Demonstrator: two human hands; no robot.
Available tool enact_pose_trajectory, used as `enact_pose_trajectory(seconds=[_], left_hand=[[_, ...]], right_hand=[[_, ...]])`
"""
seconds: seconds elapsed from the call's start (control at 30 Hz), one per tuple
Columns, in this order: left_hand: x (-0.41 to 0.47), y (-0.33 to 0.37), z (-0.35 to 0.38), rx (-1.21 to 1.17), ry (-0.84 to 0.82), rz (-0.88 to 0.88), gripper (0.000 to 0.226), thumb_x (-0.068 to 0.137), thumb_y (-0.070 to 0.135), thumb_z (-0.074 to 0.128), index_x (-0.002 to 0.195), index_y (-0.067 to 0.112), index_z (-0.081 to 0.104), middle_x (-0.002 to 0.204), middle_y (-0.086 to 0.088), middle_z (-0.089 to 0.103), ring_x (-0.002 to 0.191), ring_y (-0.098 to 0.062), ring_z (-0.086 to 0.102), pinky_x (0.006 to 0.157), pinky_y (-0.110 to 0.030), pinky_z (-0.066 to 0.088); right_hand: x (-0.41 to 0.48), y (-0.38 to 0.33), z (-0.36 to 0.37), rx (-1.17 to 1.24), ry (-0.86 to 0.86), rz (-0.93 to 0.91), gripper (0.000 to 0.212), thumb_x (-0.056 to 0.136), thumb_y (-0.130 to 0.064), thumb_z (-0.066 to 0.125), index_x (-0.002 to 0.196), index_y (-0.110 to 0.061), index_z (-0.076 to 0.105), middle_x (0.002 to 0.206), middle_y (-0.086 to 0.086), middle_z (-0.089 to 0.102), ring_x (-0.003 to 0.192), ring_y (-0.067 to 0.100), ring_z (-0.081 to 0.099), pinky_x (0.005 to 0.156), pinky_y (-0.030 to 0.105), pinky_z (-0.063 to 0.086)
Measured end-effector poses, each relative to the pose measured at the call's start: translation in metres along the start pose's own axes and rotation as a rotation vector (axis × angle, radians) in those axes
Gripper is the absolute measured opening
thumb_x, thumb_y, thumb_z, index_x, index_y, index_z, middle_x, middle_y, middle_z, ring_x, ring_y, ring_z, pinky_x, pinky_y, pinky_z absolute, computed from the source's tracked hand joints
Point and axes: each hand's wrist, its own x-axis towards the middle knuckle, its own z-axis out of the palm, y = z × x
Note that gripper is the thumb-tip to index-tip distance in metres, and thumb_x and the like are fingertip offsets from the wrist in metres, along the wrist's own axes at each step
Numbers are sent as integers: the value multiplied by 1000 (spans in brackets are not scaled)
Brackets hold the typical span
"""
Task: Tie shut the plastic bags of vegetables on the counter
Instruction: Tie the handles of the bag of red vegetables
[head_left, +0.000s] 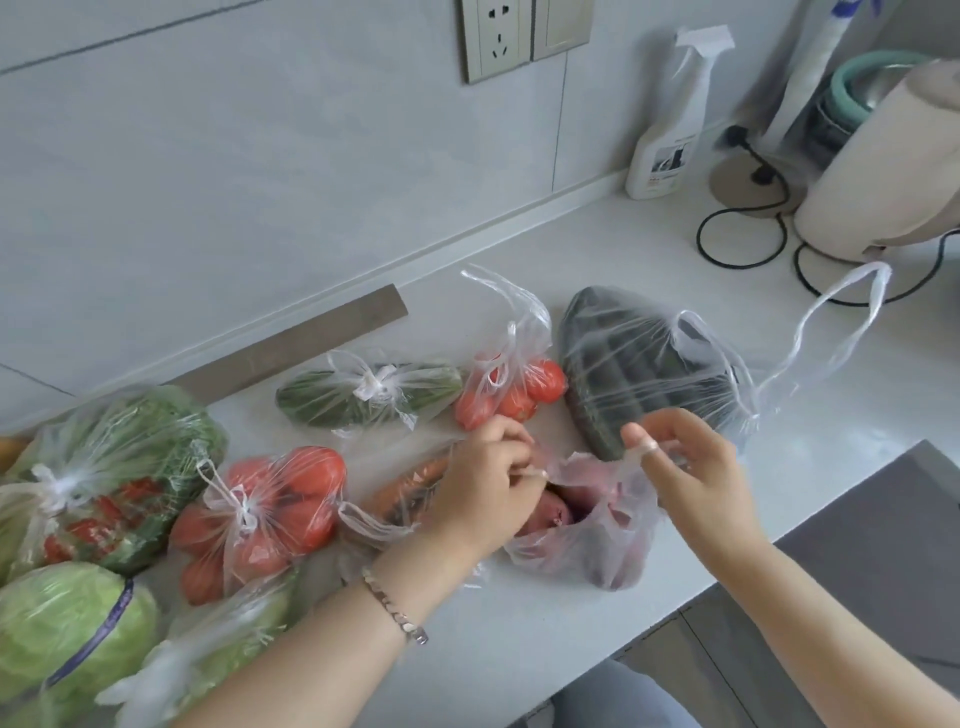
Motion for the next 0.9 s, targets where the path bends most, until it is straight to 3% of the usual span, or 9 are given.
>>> enact_pose_trajectory(seconds=[0.1, 0.23, 0.3, 0.4, 0.53, 0.6, 0.67, 0.73, 0.9], left_hand=[[6, 16, -16, -160, -82, -70, 30, 72, 25, 50, 45, 12, 45, 91, 11, 59, 75, -5, 56, 65, -14, 39], [3, 32, -22, -427, -213, -134, 29, 71, 23, 45, 62, -3, 55, 83, 11, 62, 72, 1, 56, 66, -12, 40], [2, 36, -22, -586, -226, -174, 25, 74, 22, 45, 64, 6, 61, 72, 9, 64, 70, 1, 59, 70, -12, 45], [-1, 37, -17, -653, -180, -171, 24, 79, 24, 46, 64, 25, 66, 73, 11, 67, 80, -4, 62, 82, -19, 45], [-6, 47, -6, -661, -105, -231, 21, 83, 24, 47, 75, 25, 66, 81, 9, 69, 86, -7, 63, 80, -19, 48], [-3, 52, 2, -624, -77, -315, 20, 91, 19, 46, 81, 24, 63, 79, 8, 67, 69, -1, 60, 67, -18, 45], [5, 53, 11, -567, -51, -418, 19, 96, 15, 43, 92, 21, 60, 74, 6, 66, 44, 1, 45, 49, -13, 34], [12, 51, 19, -605, 13, -518, 20, 96, 14, 41, 104, 20, 59, 69, 4, 66, 34, -2, 31, 37, -13, 26], [9, 53, 43, -812, 251, -754, 18, 91, 2, 52, 92, 17, 63, 49, 1, 64, 39, -12, 40, 37, -17, 23]], right_hand=[[4, 2, 6, 385, 115, 260, 26, 90, -21, 54, 69, -7, 50, 48, -6, 51, 38, 4, 46, 38, 14, 36], [12, 2, 8, 512, -17, 323, 21, 79, -13, 54, 59, -10, 50, 58, 2, 61, 64, 20, 59, 61, 29, 41], [21, 4, 5, 634, -151, 324, 12, 60, -7, 38, 50, -14, 39, 45, 1, 41, 47, 20, 52, 65, 34, 42], [40, 8, -1, 687, -303, 347, 7, 52, -12, 33, 47, -17, 31, 39, -8, 24, 36, 9, 19, 45, 22, 25], [70, 12, -4, 588, -525, 446, 20, 55, -12, 37, 55, -20, 19, 39, -10, 20, 35, 6, 13, 39, 15, 10], [81, 14, 2, 501, -616, 512, 25, 62, -11, 37, 57, -21, 15, 40, -8, 18, 36, 7, 12, 38, 15, 10], [89, 21, 12, 452, -656, 589, 27, 72, -6, 31, 54, -21, 17, 40, -7, 18, 35, 8, 12, 36, 15, 11], [94, 26, 19, 470, -643, 668, 28, 76, -3, 28, 54, -20, 23, 40, -7, 21, 33, 8, 14, 34, 15, 11], [86, 38, 31, 474, -668, 705, 41, 87, -4, 31, 54, -6, 54, 51, 5, 38, 43, 14, 29, 44, 23, 24]])
